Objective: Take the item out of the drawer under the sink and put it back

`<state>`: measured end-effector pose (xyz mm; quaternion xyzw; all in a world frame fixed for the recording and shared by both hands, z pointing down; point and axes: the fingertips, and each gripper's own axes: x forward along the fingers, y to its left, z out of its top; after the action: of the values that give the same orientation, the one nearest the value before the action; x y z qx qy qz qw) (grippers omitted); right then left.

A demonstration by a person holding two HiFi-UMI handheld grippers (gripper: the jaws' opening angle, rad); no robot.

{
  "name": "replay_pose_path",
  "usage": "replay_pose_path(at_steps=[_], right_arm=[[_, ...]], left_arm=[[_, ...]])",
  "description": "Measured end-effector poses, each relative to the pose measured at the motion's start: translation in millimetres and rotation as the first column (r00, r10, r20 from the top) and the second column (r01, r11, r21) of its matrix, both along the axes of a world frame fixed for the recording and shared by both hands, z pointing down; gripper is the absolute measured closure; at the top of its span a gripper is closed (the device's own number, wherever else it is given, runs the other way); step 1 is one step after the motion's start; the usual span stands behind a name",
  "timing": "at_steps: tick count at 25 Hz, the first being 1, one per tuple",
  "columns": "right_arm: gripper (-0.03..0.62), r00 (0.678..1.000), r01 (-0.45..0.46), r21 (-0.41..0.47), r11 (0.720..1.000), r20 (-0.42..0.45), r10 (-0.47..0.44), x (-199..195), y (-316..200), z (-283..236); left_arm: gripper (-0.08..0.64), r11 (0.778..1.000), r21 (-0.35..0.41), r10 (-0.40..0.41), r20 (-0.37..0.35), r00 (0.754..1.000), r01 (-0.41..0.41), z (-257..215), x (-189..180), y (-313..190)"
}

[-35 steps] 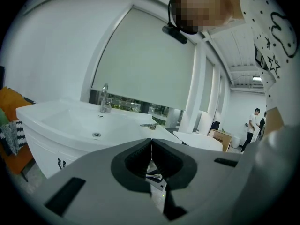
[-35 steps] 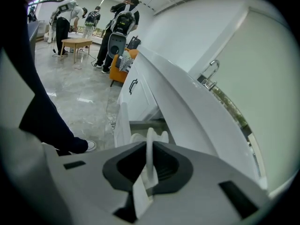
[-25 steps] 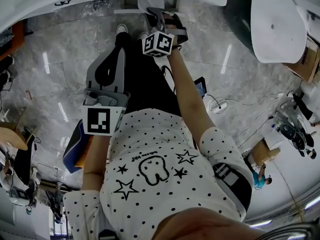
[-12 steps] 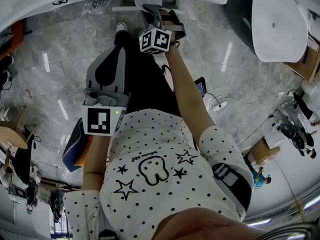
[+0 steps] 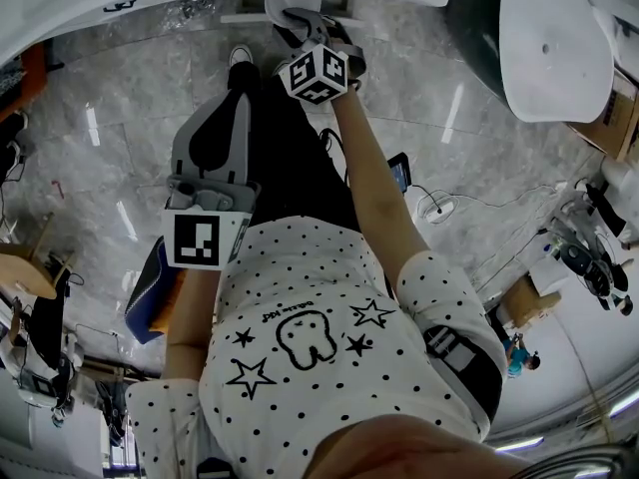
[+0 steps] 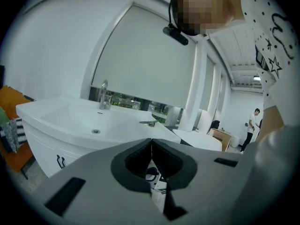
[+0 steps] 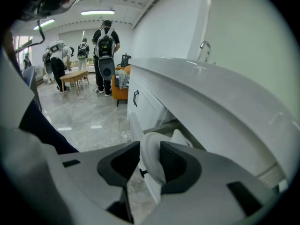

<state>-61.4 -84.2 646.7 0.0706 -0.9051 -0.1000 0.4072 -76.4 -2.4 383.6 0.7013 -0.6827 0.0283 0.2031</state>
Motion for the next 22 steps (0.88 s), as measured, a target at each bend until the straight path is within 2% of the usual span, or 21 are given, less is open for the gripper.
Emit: replay_pose_path(at_steps=[4,22], right_arm=[[0.440,0.998,-0.059,-0.078,0.995,0.034,0.062,0.6,-0.2,-1.4],[0.437,0.991,-0.133,-0.201,0.971,-0.011,0.133,-4.3,-4.1,2.6]], left_arm=[[0.555,1.000,0.005,0.008,0.001,1.000,-0.008,-3.2,1.1,-2.9],[0.555,0.999,0.037,0.039,-0.002,0.999,-0.038,-9.9,-8.0,-9.9]])
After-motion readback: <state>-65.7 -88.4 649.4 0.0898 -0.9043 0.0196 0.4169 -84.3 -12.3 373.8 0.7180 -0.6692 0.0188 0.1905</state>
